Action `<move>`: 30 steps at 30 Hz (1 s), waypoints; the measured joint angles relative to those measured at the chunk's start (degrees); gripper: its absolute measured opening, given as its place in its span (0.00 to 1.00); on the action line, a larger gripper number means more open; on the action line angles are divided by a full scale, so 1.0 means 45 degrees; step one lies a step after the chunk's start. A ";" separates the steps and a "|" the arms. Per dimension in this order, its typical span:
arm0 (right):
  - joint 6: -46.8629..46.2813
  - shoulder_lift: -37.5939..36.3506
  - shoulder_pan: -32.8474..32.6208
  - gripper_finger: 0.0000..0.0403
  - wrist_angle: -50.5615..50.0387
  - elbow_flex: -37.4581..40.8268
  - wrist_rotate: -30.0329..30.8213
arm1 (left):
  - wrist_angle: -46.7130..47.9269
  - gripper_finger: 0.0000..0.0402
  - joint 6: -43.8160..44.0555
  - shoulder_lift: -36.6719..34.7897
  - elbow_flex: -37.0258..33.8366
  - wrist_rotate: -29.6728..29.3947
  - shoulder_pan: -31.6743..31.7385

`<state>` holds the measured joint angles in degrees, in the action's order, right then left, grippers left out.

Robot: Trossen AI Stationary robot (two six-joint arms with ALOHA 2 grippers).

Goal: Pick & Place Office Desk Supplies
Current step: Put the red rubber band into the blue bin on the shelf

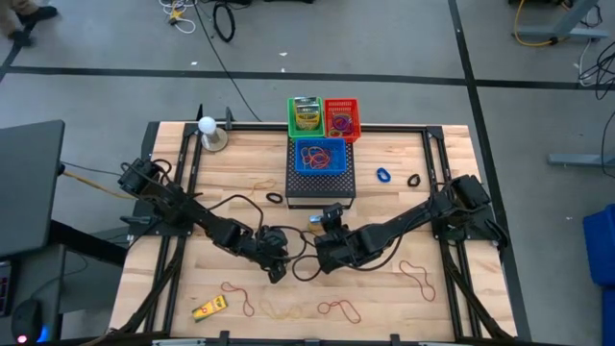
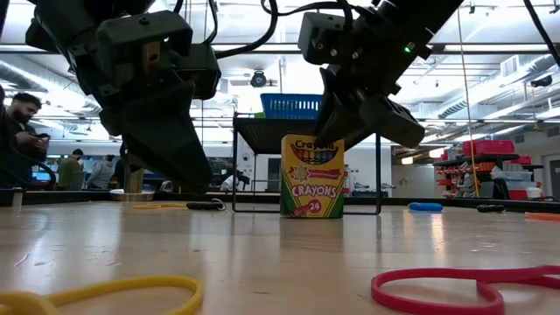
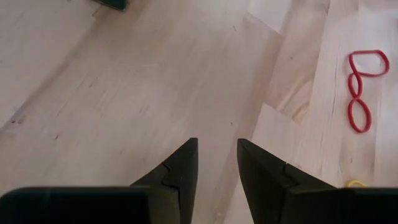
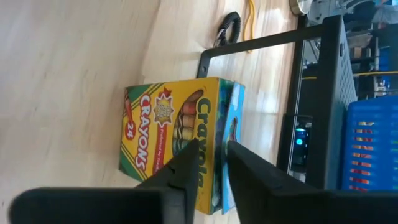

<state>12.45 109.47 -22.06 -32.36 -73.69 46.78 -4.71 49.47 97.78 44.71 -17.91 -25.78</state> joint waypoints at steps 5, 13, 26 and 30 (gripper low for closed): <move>-0.0038 0.0000 0.0000 0.33 0.0059 0.0008 -0.0032 | 0.0004 0.30 0.0003 0.0000 0.0001 0.0035 0.0000; -0.1155 -0.0372 -0.0064 0.40 0.0189 0.0029 -0.0344 | 0.0000 0.30 0.0049 0.0000 0.0003 -0.0011 0.0000; -0.3136 -0.2076 -0.0505 0.40 0.0287 0.0019 -0.0165 | -0.0288 0.30 -0.0284 0.0005 0.0002 -0.0133 0.0000; -0.4678 -0.2853 -0.0626 0.35 0.0127 0.0019 -0.0294 | -0.1079 0.30 -0.0741 -0.0016 0.0000 -0.0832 -0.0067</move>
<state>-8.60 96.63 -24.88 -31.79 -73.60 45.46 -9.57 46.14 97.70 44.71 -21.66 -26.08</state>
